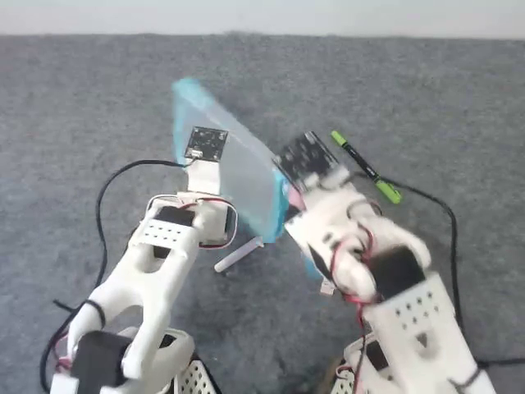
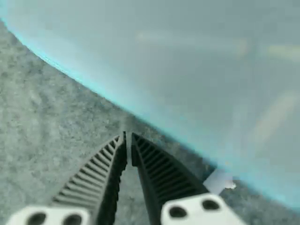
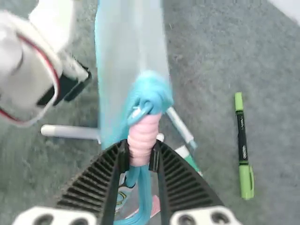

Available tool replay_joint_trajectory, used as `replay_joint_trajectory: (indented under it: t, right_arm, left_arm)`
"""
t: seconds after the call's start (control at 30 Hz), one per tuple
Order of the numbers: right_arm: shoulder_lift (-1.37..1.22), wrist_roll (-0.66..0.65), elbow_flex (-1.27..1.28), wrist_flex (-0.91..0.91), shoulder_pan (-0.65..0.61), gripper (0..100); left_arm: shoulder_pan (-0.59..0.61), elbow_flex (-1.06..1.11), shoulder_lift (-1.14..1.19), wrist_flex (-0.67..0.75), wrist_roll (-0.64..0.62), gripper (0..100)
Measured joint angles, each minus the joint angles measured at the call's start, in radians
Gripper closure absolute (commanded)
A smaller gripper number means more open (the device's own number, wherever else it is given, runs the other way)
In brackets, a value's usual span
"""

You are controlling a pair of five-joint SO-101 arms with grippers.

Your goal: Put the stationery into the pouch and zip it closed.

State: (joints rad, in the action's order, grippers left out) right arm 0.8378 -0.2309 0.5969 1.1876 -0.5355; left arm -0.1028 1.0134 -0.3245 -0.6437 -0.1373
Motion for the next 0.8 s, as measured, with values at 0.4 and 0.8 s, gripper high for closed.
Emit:
replay_joint_trajectory:
  t: [0.4,0.8]
  right_arm:
    - [-0.126,-0.028,-0.120,0.081,-0.284,99.3]
    - [-0.127,-0.031,0.193,-0.123,-0.296,99.3]
  left_arm:
    - [0.005,0.000,-0.101,-0.020,-0.005,98]
    - [0.127,0.124,-0.559,-0.215,0.061,98]
